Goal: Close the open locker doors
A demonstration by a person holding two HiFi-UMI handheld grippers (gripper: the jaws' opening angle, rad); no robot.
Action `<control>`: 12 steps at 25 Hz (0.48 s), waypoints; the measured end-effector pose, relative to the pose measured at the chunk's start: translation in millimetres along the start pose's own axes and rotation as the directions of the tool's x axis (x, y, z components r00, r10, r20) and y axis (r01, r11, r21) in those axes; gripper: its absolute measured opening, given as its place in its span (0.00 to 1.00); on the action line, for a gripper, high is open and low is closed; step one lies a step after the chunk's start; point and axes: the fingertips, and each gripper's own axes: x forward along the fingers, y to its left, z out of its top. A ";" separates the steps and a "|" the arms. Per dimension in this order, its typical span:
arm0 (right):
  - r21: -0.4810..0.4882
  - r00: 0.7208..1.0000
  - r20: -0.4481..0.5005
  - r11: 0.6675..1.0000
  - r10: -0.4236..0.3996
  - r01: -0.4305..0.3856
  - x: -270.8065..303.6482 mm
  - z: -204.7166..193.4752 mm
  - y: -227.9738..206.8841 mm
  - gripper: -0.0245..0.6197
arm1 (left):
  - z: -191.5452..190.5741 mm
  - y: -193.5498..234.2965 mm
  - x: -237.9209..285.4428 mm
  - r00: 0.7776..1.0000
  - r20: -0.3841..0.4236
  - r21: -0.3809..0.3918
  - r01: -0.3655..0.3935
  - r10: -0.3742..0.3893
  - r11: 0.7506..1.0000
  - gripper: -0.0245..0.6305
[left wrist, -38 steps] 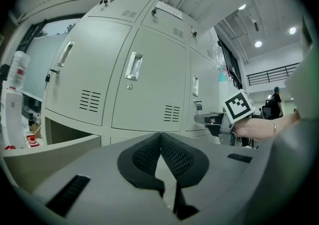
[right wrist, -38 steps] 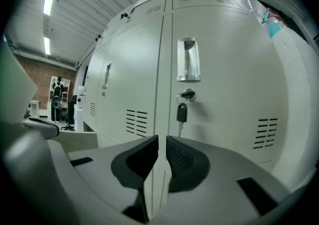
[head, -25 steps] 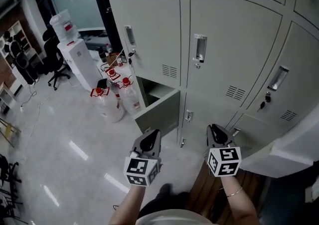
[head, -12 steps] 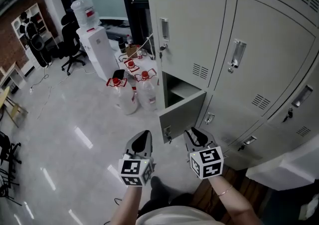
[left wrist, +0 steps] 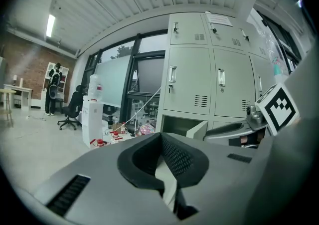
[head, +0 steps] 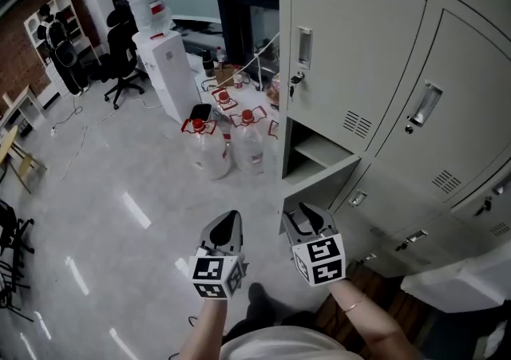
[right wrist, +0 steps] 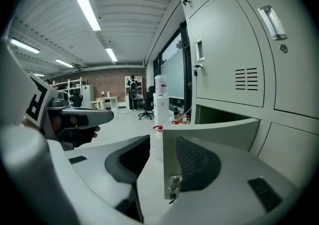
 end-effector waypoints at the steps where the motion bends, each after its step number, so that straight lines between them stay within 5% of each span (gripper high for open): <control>1: 0.003 1.000 -0.010 1.000 0.002 -0.002 7.2 -1.0 2.4 0.28 | 0.1 5.1 2.0 1.000 -0.006 -0.005 0.002 -0.002 1.000 0.07; 12: 0.015 0.987 -0.101 0.992 -0.127 0.129 65.5 -12.5 2.5 0.26 | -0.8 59.9 26.9 0.998 -0.030 -0.043 0.053 -0.054 0.998 0.07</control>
